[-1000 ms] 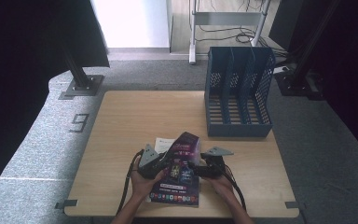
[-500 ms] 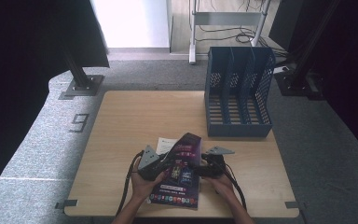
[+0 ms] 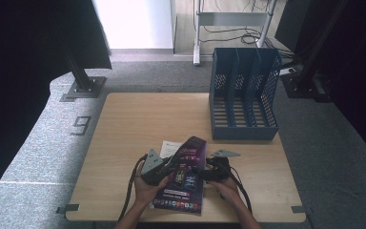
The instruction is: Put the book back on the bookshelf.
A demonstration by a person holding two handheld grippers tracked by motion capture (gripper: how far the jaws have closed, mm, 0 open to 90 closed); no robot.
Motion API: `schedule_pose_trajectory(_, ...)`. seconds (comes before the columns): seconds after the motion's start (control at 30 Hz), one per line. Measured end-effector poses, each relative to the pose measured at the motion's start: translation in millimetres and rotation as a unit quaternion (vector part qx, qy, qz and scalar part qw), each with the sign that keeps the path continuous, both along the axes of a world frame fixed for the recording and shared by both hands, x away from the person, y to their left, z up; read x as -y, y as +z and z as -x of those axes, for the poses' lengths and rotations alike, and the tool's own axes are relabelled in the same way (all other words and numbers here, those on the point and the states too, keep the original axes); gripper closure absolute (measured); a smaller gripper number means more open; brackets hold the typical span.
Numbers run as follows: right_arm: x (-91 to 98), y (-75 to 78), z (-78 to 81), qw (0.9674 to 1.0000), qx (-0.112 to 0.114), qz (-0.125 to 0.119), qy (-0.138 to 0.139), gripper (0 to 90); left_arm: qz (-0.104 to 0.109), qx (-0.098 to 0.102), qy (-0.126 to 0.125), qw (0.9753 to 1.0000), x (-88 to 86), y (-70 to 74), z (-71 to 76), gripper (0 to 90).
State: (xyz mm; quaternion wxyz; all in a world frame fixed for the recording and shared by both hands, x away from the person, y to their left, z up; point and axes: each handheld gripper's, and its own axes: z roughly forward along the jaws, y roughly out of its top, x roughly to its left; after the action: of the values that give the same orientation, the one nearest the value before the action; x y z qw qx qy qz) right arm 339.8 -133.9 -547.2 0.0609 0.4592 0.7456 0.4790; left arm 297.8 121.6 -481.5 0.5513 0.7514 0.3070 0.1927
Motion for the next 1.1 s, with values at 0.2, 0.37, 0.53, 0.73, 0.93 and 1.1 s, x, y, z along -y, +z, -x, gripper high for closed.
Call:
schedule_pose_trajectory(0.2,0.8,-0.1,-0.4,1.0000,-0.008,-0.005,0.001,13.0,0.001,0.002,0.000,1.0000,0.3,1.6,1.4,87.3)
schedule_pose_trajectory(0.37,1.5,-0.3,-0.8,0.9999,-0.015,-0.004,0.005,12.2,0.000,0.004,0.001,1.0000,0.8,2.0,2.3,87.3)
schedule_pose_trajectory(0.53,2.0,-1.2,-1.4,0.9998,-0.020,-0.005,0.006,11.7,0.000,0.005,0.000,1.0000,1.5,1.8,2.7,87.3)
schedule_pose_trajectory(0.73,0.8,-2.7,-1.9,0.9994,-0.030,-0.008,0.017,13.4,-0.001,0.001,-0.003,1.0000,1.9,0.5,1.5,87.2)
schedule_pose_trajectory(0.93,-5.3,-3.1,0.9,0.9984,-0.030,-0.019,0.044,16.9,0.001,-0.002,-0.002,1.0000,0.9,-1.0,-0.3,87.2)
schedule_pose_trajectory(1.1,-6.3,-3.4,0.8,0.9985,-0.033,-0.015,0.041,18.1,0.000,-0.009,0.001,1.0000,-0.5,-3.6,-2.9,87.2)
